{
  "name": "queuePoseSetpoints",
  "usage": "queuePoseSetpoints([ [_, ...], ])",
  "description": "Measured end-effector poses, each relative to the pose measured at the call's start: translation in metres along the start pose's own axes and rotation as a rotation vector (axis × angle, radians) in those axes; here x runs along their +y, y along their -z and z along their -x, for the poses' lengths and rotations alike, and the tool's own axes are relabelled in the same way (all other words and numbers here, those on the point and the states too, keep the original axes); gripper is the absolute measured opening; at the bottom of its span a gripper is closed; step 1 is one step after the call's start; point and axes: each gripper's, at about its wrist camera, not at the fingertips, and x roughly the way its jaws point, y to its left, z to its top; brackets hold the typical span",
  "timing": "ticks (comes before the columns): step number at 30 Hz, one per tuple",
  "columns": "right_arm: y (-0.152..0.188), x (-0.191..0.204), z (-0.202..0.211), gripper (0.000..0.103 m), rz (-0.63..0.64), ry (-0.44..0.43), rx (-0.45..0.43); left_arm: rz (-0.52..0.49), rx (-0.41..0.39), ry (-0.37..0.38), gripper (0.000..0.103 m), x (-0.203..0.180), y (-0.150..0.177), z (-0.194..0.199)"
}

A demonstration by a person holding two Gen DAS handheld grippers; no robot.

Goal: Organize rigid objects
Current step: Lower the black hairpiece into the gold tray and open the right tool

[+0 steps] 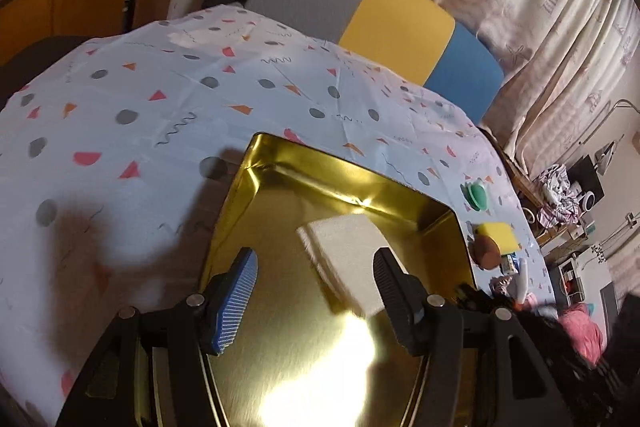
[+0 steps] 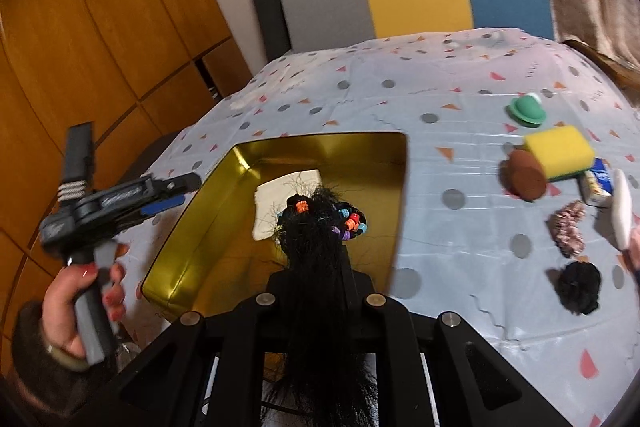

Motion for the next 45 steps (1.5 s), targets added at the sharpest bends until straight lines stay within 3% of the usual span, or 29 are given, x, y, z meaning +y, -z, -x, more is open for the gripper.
queuePoseSetpoints([
  [9, -0.025, 0.049, -0.062, 0.013, 0.071, -0.043, 0.084, 0.049, -0.038, -0.005, 0.061, 0.019, 0.051, 0.038],
  [14, -0.050, 0.080, -0.105, 0.013, 0.134, -0.034, 0.100, 0.068, -0.051, -0.022, 0.061, 0.032, 0.059, 0.051],
  [22, -0.077, 0.092, -0.185, 0.013, -0.003, -0.021, 0.134, 0.129, -0.102, -0.049, 0.061, 0.058, 0.057, 0.077],
  [26, -0.078, 0.101, -0.205, 0.024, -0.025, -0.008, 0.129, 0.151, -0.100, -0.056, 0.061, 0.067, 0.058, 0.079],
  [30, -0.068, 0.111, -0.201, 0.070, 0.004, -0.053, 0.162, 0.169, -0.101, -0.051, 0.061, 0.070, 0.059, 0.079],
  [32, -0.063, 0.116, -0.189, 0.079, 0.041, -0.062, 0.154, 0.169, -0.102, -0.047, 0.061, 0.069, 0.060, 0.079],
  [36, -0.051, 0.122, -0.163, 0.081, 0.106, -0.087, 0.165, 0.167, -0.094, -0.036, 0.061, 0.064, 0.062, 0.077],
  [45, -0.022, 0.100, -0.101, 0.083, 0.078, -0.094, 0.110, 0.122, -0.076, 0.024, 0.061, 0.037, 0.070, 0.076],
])
